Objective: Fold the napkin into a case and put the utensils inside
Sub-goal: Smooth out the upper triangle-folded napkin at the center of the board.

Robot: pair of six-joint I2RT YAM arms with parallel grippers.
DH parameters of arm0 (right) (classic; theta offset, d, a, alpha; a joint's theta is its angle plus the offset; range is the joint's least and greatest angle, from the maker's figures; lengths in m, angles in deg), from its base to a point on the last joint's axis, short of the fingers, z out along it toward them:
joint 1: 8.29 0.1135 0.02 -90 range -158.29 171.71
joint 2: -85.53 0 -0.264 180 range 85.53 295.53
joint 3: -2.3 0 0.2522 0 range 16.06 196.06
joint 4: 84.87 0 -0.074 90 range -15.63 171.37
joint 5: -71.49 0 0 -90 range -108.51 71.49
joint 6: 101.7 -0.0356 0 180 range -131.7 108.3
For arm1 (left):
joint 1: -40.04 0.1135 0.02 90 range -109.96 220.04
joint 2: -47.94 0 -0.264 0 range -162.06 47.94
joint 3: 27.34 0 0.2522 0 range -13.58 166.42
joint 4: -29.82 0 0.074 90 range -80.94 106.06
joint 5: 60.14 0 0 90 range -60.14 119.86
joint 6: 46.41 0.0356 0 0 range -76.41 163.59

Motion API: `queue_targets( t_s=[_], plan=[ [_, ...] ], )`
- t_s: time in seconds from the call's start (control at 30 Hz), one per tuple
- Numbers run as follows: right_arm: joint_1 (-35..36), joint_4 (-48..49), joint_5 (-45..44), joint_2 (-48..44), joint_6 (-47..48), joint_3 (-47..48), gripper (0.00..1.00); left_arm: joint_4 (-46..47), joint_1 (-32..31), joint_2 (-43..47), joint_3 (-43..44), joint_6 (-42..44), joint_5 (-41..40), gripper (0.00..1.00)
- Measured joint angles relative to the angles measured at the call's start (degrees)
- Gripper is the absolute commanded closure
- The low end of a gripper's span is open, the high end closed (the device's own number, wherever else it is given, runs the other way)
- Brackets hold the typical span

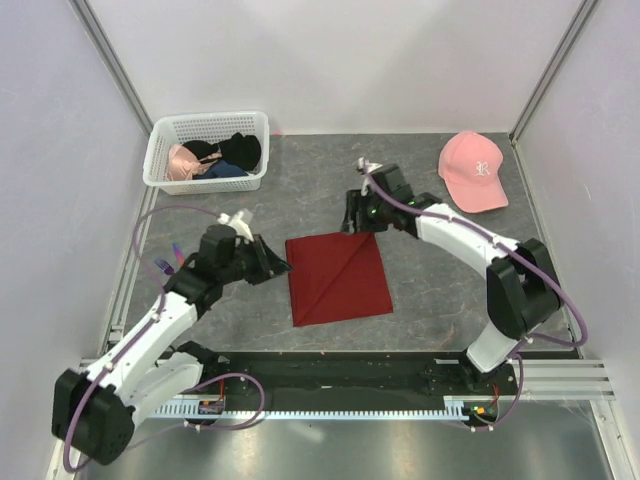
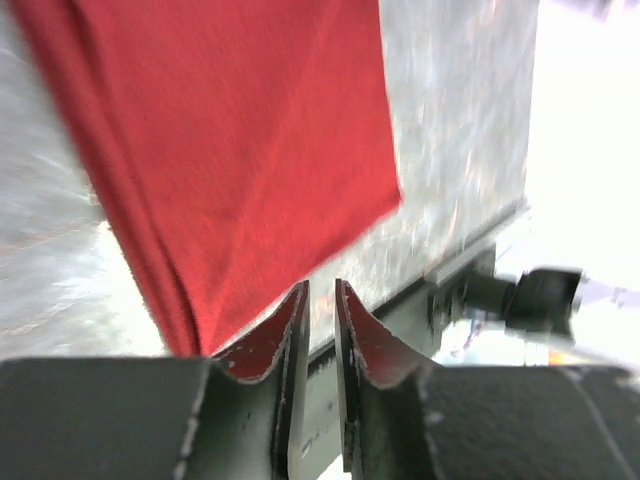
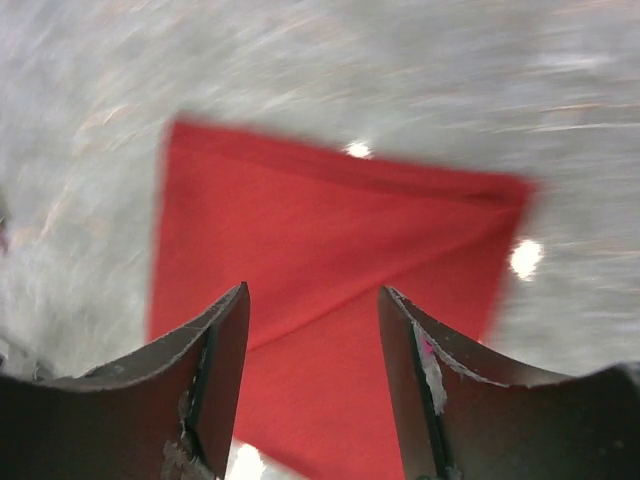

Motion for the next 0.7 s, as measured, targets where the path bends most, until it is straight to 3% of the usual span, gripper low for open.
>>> queue_targets(
  t_s=[0.17, 0.33, 0.47, 0.53, 0.7],
  plan=[
    [13.11, -0.42, -3.41, -2.58, -3.04, -0.24, 0.51, -8.39, 11.43, 3.61, 4.17, 0.92, -4.61, 0.76],
    [22.64, 3.67, -4.17, -0.37, -8.57, -2.49, 0.74, -13.55, 17.66, 1.73, 5.27, 1.29, -5.20, 0.80],
    [25.03, 7.28, -4.13, 4.55, -11.06, -4.22, 0.80, -14.40, 18.40, -0.55, 5.35, 1.42, -2.99, 0.79],
    [24.83, 8.28, -4.28, 6.38, -11.41, -5.46, 0.80, -13.88, 18.45, -0.79, 5.25, 1.81, -0.68, 0.73],
    [24.35, 8.74, -5.27, 7.69, -11.06, -9.35, 0.82, -9.68, 18.49, -0.66, 3.23, 2.67, 3.98, 0.68]
  ],
)
